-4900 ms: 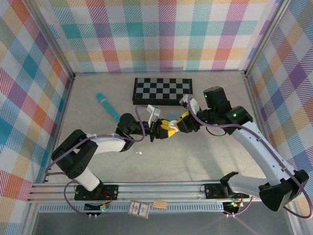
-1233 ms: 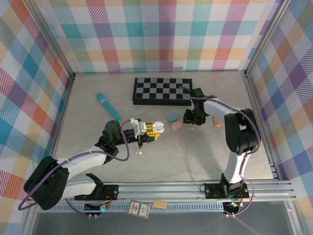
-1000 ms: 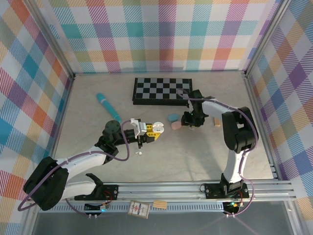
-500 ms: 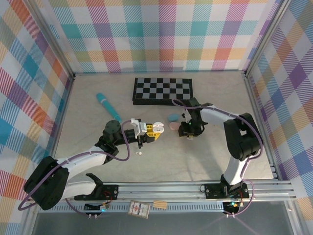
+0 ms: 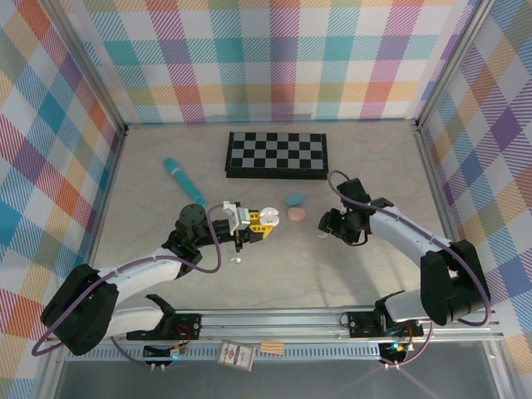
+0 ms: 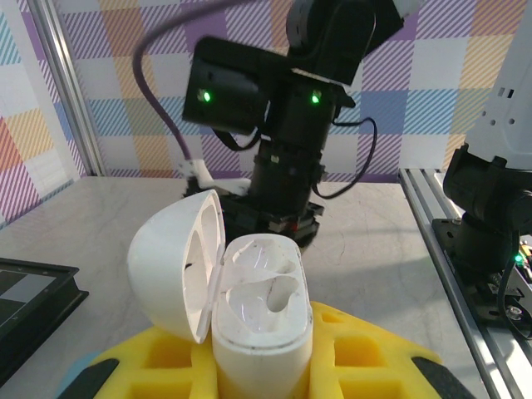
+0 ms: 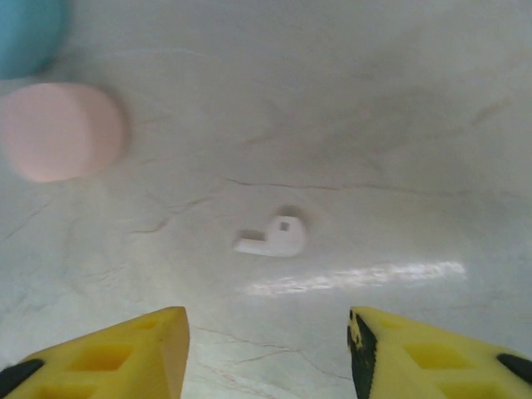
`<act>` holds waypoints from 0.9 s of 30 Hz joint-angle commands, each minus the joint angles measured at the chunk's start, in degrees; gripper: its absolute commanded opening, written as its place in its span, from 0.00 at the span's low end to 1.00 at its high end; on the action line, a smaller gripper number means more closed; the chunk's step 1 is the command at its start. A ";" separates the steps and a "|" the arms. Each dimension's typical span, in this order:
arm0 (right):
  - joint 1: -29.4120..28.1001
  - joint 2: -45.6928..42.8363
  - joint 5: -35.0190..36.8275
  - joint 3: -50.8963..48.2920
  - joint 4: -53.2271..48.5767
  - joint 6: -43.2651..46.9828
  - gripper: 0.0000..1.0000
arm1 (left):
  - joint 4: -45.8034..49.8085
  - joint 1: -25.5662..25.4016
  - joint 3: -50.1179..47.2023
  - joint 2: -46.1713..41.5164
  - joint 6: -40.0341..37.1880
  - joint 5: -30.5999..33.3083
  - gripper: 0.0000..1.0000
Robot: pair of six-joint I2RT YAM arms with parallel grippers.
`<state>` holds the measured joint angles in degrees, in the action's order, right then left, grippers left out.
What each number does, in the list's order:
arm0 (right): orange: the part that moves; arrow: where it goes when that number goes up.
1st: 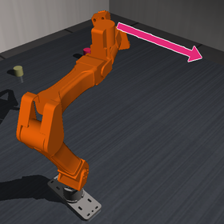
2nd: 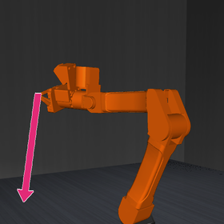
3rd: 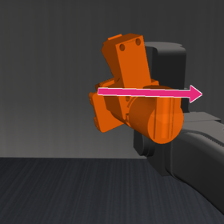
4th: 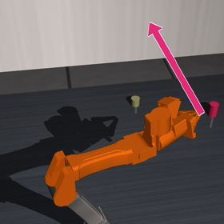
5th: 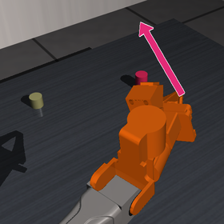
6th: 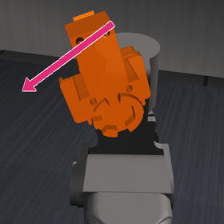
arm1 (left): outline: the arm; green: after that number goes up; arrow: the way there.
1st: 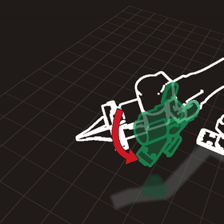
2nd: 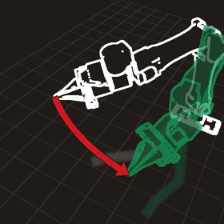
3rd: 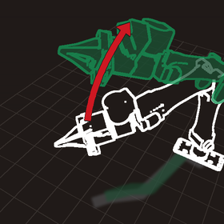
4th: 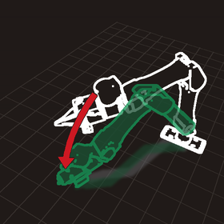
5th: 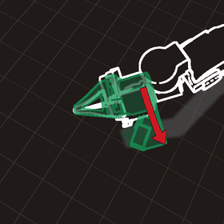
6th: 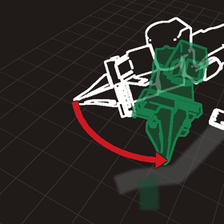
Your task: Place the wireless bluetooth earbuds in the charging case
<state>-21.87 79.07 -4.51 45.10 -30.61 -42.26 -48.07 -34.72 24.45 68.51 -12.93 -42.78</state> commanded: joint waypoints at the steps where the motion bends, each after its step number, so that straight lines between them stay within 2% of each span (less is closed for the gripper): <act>1: 0.33 1.65 -1.42 -1.06 4.28 -8.87 0.49 | -0.94 0.44 0.00 -0.11 -0.61 -1.34 0.02; 19: 0.36 10.82 -3.75 1.49 9.52 -10.44 0.35 | 2.72 0.44 0.10 -2.46 -1.85 -0.80 0.02; 27: 0.42 13.51 -3.05 5.94 6.61 -6.48 0.35 | 3.04 0.45 -0.10 -3.05 -2.04 -0.58 0.02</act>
<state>-21.54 91.59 -7.14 48.69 -22.65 -50.92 -44.84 -34.72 24.45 67.02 -13.61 -42.76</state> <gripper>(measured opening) 0.344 0.198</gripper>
